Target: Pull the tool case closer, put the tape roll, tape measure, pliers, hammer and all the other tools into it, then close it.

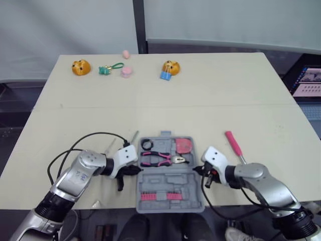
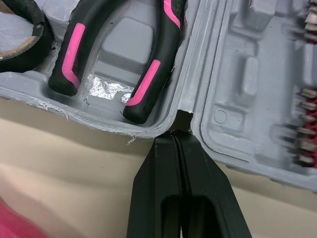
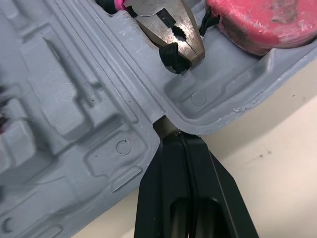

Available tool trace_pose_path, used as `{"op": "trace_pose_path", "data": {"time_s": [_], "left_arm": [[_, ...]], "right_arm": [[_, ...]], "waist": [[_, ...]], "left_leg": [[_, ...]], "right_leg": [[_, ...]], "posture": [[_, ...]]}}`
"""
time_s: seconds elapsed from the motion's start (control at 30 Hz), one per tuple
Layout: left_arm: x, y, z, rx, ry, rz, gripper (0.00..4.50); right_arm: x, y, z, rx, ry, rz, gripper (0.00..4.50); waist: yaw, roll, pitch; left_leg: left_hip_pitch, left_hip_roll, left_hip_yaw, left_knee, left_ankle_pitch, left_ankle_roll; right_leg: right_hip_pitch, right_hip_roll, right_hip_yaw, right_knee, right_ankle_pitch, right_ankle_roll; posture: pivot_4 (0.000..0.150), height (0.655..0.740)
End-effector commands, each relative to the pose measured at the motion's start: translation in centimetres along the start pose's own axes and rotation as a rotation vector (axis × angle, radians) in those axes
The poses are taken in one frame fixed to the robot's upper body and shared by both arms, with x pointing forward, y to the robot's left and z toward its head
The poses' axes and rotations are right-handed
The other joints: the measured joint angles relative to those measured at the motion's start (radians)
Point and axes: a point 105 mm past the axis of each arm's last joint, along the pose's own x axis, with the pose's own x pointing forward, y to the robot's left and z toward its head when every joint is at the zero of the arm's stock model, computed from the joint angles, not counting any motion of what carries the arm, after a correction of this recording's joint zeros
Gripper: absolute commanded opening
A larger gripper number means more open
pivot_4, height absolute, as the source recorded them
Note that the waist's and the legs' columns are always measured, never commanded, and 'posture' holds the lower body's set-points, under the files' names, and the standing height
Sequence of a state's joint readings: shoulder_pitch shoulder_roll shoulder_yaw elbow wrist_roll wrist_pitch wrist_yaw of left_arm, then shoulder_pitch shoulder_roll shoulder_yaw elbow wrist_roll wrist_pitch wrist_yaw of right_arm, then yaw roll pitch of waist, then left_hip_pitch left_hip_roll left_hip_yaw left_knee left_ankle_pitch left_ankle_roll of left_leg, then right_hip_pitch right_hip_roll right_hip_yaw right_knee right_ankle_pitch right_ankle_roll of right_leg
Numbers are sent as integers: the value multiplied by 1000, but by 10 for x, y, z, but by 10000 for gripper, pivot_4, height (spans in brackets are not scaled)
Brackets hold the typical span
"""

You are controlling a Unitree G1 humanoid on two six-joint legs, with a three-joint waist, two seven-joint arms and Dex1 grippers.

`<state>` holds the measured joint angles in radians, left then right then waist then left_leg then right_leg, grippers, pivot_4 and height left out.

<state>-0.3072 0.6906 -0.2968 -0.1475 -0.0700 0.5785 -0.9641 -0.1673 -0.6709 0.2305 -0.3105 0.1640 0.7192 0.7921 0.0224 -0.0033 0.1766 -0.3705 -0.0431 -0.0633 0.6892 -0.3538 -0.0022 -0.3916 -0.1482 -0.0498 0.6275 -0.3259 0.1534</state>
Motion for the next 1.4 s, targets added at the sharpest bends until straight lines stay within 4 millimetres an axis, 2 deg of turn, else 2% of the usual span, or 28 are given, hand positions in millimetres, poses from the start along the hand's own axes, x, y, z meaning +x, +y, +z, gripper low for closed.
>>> {"op": "trace_pose_path", "data": {"time_s": [0.03,0.47,0.8,1.4], "left_arm": [[1,3,14,49,-43,17,472],[0,16,13,55,-49,77,472],[1,24,14,69,-49,106,472],[3,38,14,90,-58,157,472]], "right_arm": [[4,0,4,-14,-19,-17,0],[6,-7,8,-12,-29,-46,0],[11,-19,14,-12,-54,-109,0],[12,-21,14,-17,-52,-118,0]], "waist": [[0,0,0],[-1,0,0],[-2,0,0],[-2,0,0]], "left_leg": [[0,0,0,0,0,0],[0,-1,0,0,0,0],[0,-1,0,0,0,0],[0,-2,0,1,0,0]], "right_leg": [[0,0,0,0,0,0],[0,0,0,0,0,0],[0,0,0,1,0,0],[0,0,0,1,0,0]], "posture": [[1500,7121],[1500,7121],[1500,7121],[1500,7121]]}}
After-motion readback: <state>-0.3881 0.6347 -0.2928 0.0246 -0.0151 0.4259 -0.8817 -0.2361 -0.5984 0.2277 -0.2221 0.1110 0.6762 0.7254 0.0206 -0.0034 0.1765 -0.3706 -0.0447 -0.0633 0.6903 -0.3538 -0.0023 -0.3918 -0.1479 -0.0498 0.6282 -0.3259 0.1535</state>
